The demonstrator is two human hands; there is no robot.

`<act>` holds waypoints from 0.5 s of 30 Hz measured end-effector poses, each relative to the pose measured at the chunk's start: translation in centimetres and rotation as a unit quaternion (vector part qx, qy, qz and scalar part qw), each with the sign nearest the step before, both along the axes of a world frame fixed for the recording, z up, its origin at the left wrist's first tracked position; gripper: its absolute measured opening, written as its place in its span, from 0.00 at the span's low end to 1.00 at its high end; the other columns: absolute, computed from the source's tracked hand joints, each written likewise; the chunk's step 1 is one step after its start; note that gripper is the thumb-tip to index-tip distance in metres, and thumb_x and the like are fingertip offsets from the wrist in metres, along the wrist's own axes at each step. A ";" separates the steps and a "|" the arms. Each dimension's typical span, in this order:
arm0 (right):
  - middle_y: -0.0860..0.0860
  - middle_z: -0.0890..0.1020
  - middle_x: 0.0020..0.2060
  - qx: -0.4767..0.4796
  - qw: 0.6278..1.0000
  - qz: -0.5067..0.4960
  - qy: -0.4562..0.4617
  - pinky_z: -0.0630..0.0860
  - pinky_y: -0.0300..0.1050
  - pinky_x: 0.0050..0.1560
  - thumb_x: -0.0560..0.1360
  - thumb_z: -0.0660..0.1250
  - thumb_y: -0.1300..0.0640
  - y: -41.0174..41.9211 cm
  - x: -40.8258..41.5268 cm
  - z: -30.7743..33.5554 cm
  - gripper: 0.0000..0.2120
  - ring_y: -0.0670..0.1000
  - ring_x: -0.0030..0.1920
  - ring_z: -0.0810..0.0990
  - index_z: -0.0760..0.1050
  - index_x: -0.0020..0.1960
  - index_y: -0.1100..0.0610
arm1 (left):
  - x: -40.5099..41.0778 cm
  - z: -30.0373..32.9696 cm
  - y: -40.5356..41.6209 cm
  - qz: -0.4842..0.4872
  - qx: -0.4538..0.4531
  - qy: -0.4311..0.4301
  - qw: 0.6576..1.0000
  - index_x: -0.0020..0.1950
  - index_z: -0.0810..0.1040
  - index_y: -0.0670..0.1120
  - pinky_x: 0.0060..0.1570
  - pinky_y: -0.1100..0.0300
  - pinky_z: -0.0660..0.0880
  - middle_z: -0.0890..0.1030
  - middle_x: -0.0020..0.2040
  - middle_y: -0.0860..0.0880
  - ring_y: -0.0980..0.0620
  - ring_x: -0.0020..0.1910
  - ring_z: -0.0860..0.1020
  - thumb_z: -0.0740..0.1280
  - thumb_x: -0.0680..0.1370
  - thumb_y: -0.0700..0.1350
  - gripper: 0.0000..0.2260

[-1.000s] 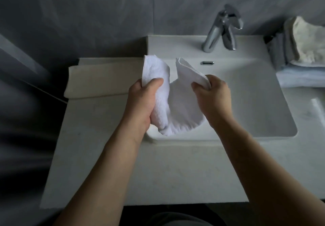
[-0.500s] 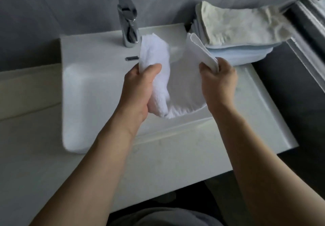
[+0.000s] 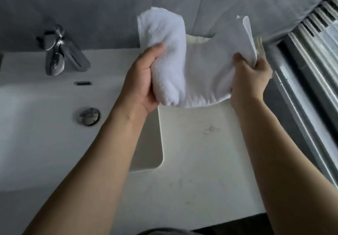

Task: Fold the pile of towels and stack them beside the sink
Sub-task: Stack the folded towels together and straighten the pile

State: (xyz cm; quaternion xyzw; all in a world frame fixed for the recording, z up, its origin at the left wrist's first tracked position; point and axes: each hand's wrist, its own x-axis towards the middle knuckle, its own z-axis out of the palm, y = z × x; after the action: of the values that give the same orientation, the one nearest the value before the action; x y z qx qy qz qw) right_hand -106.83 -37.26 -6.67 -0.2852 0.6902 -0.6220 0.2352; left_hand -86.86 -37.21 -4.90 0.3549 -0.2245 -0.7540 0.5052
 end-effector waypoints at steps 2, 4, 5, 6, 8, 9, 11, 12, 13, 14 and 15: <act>0.45 0.74 0.29 -0.016 0.999 -0.017 -0.021 0.70 0.41 0.34 0.68 0.68 0.59 -1.9 -2.9 0.1 0.08 0.46 0.31 0.71 0.71 0.33 0.51 | -2.1 0.1 -2.0 0.003 -0.020 0.003 1.000 0.68 0.75 0.37 0.65 0.42 0.74 0.79 0.64 0.36 0.38 0.63 0.79 0.63 0.80 0.44 0.18; 0.48 0.74 0.30 -0.009 0.998 -0.042 -0.035 0.71 0.42 0.35 0.67 0.67 0.60 -3.8 -5.4 0.0 0.08 0.47 0.32 0.71 0.69 0.33 0.52 | -3.8 -0.2 -4.1 0.008 -0.032 -0.003 0.999 0.64 0.77 0.37 0.63 0.42 0.76 0.81 0.62 0.37 0.39 0.61 0.80 0.64 0.80 0.44 0.16; 0.48 0.73 0.30 0.003 0.998 -0.051 -0.037 0.71 0.41 0.35 0.66 0.66 0.59 -4.6 -6.5 -0.1 0.08 0.47 0.31 0.70 0.69 0.33 0.52 | -4.4 -0.5 -5.2 0.011 -0.033 -0.011 0.999 0.63 0.78 0.38 0.61 0.43 0.77 0.82 0.60 0.37 0.39 0.60 0.81 0.64 0.80 0.44 0.14; 0.48 0.73 0.30 0.010 0.998 -0.057 -0.040 0.70 0.40 0.34 0.66 0.66 0.59 -5.5 -7.7 -0.3 0.08 0.47 0.31 0.70 0.68 0.32 0.52 | -4.8 -0.9 -6.3 0.011 -0.033 -0.019 0.999 0.61 0.80 0.39 0.58 0.43 0.79 0.82 0.59 0.38 0.40 0.59 0.81 0.65 0.80 0.44 0.13; 0.47 0.74 0.29 0.009 0.996 -0.076 -0.043 0.70 0.39 0.32 0.64 0.65 0.61 -7.4 -9.9 -1.0 0.07 0.47 0.29 0.70 0.69 0.32 0.53 | -5.2 -2.0 -8.3 0.008 -0.029 -0.042 0.999 0.57 0.82 0.40 0.51 0.46 0.81 0.84 0.57 0.39 0.41 0.56 0.83 0.67 0.79 0.45 0.11; 0.47 0.74 0.28 0.009 0.995 -0.087 -0.041 0.70 0.39 0.31 0.64 0.65 0.61 -8.3 -11.0 -1.4 0.06 0.46 0.28 0.70 0.69 0.31 0.53 | -5.3 -2.7 -9.3 0.014 -0.022 -0.071 0.997 0.57 0.82 0.42 0.49 0.48 0.81 0.84 0.56 0.40 0.42 0.55 0.83 0.68 0.78 0.45 0.11; 0.45 0.74 0.27 0.026 0.994 -0.102 -0.026 0.70 0.39 0.30 0.63 0.64 0.60 -10.0 -12.7 -2.5 0.05 0.45 0.26 0.70 0.70 0.31 0.53 | -5.4 -4.5 -11.2 0.050 0.002 -0.190 0.980 0.60 0.80 0.44 0.52 0.47 0.81 0.85 0.55 0.44 0.45 0.53 0.84 0.70 0.77 0.45 0.13; 0.45 0.75 0.27 0.051 0.993 -0.104 -0.011 0.71 0.39 0.31 0.62 0.64 0.58 -10.6 -13.4 -3.2 0.04 0.44 0.27 0.71 0.70 0.32 0.54 | -5.6 -5.5 -12.0 0.068 0.005 -0.276 0.959 0.62 0.80 0.45 0.54 0.47 0.81 0.85 0.54 0.46 0.46 0.52 0.84 0.70 0.76 0.44 0.14; 0.45 0.77 0.29 0.087 0.991 -0.099 0.012 0.73 0.38 0.32 0.63 0.64 0.56 -11.1 -13.9 -3.9 0.04 0.45 0.28 0.72 0.70 0.33 0.54 | -5.9 -6.5 -12.7 0.078 0.002 -0.362 0.929 0.62 0.80 0.45 0.56 0.47 0.80 0.85 0.53 0.47 0.47 0.52 0.84 0.69 0.76 0.43 0.14; 0.46 0.78 0.31 0.127 0.987 -0.086 0.042 0.74 0.39 0.34 0.63 0.64 0.54 -11.5 -14.4 -4.7 0.05 0.47 0.31 0.75 0.71 0.34 0.55 | -6.2 -7.2 -13.2 0.080 -0.003 -0.435 0.897 0.62 0.80 0.45 0.58 0.48 0.79 0.84 0.53 0.49 0.48 0.52 0.83 0.68 0.76 0.43 0.14; 0.48 0.79 0.34 0.162 0.982 -0.067 0.072 0.75 0.42 0.35 0.64 0.63 0.53 -11.7 -14.8 -5.6 0.05 0.49 0.34 0.76 0.72 0.36 0.55 | -6.6 -7.8 -13.5 0.079 -0.005 -0.492 0.867 0.62 0.80 0.45 0.58 0.48 0.79 0.84 0.54 0.49 0.49 0.53 0.82 0.67 0.76 0.44 0.14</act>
State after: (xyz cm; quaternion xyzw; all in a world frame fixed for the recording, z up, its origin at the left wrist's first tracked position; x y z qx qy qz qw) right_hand -121.65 -49.00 -12.22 -0.2406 0.8144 -0.4942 0.1860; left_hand -93.43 -50.76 -12.74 0.6935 -0.4190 -0.4379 0.3895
